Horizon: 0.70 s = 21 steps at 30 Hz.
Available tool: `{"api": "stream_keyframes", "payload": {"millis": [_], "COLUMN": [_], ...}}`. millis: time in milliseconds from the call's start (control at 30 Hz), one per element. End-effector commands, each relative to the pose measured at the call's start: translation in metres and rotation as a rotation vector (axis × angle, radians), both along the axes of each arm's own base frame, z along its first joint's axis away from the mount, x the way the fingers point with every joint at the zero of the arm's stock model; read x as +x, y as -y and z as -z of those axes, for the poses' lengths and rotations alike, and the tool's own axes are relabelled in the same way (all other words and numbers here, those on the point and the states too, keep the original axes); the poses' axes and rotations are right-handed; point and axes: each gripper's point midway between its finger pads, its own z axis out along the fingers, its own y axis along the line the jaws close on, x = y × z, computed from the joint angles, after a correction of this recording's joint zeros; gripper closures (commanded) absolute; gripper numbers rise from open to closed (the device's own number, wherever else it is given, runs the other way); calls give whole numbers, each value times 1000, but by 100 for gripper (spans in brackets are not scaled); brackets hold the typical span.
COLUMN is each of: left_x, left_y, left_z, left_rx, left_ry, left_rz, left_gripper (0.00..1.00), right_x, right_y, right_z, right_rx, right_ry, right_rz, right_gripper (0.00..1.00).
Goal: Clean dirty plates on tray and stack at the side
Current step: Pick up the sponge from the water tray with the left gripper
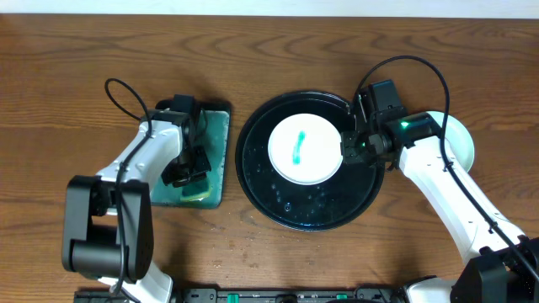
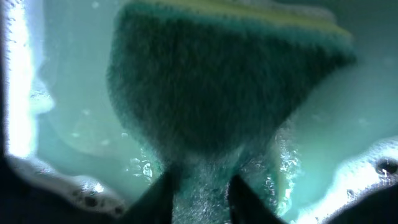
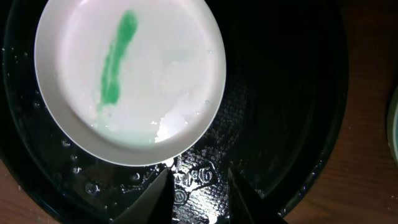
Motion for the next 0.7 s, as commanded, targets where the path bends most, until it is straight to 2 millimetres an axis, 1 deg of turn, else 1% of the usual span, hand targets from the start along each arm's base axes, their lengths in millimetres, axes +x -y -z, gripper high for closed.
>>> {"api": "stream_keyframes", "payload": {"millis": [0,33,133,267,367,467,533,600,667], "left_x": [-2,-3,-6,-8,-6,-4,-3,-4,-5], "left_y": [-13,-14,-19,-24,-24,-24,-24,-24,-24], "left_z": [13,13,9,-6,-27,-55,-74,-90,-106], "left_rx": [27,23,17,13,7,0,-3,-4,-5], "left_ry": [-33,-37,-44,-24,37,125,192,245,300], "left_rz": [-32,-38,-54,-57,-24,2,27,47,50], "left_gripper": [89,93,93,93,93,93,93,93,93], "right_x": [2,2,4,9,12,18,23,26,29], "right_y": [1,1,8,25,32,39,43,38,27], "right_z": [-1,-1,-1,-1,-1,2,8,16,25], "right_rx": [-13,-13,-41,-105,-98,-93,-87,-58,-6], "right_ry": [9,10,16,34,35,34,28,10,-14], "right_rz": [-6,-6,28,156,217,254,260,218,142], "right_gripper": [74,74,73,69,68,61,56,54,52]}}
